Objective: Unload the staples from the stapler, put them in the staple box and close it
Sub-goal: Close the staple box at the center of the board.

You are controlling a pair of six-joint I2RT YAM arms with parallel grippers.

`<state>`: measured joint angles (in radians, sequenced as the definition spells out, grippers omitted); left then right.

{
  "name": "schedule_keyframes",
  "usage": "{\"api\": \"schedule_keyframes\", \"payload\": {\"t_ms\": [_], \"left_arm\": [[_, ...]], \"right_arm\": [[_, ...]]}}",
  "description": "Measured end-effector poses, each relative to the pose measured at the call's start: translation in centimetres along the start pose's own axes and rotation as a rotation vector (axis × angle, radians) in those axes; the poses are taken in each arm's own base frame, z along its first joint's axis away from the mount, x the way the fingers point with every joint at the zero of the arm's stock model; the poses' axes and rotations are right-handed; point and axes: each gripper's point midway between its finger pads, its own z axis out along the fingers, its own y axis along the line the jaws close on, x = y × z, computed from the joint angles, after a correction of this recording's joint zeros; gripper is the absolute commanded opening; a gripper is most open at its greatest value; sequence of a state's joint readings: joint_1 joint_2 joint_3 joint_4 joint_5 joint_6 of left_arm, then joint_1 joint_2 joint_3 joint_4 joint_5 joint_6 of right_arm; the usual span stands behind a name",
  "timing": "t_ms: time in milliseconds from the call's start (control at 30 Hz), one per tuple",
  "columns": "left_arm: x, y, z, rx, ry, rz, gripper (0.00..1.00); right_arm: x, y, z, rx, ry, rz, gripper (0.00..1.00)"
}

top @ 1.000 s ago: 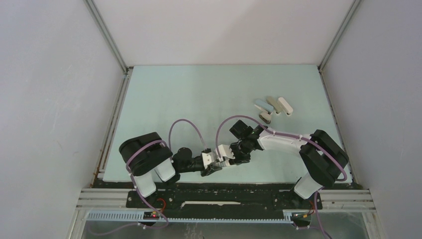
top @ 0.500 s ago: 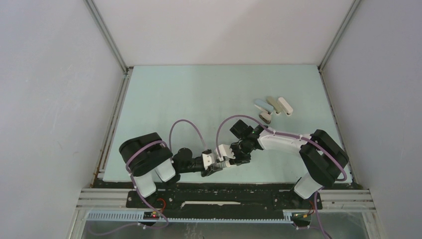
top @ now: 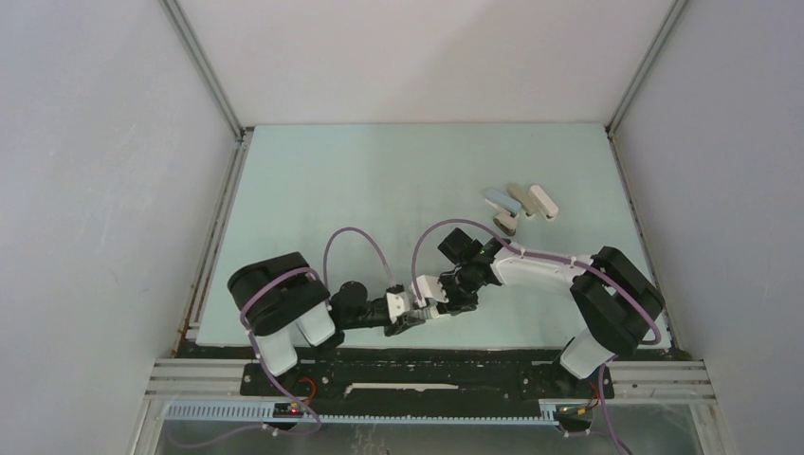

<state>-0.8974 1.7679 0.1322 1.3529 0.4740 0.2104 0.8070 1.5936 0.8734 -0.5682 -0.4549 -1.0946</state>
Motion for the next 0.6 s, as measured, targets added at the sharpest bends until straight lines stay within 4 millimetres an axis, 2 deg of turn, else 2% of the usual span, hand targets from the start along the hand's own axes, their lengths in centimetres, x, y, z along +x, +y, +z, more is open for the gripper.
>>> {"api": "schedule_keyframes", "payload": {"t_ms": [600], "left_arm": [[0.18, 0.63, 0.61, -0.036, -0.001, -0.048, 0.40]], "right_arm": [[0.05, 0.00, 0.06, 0.002, 0.009, -0.001, 0.44]]}}
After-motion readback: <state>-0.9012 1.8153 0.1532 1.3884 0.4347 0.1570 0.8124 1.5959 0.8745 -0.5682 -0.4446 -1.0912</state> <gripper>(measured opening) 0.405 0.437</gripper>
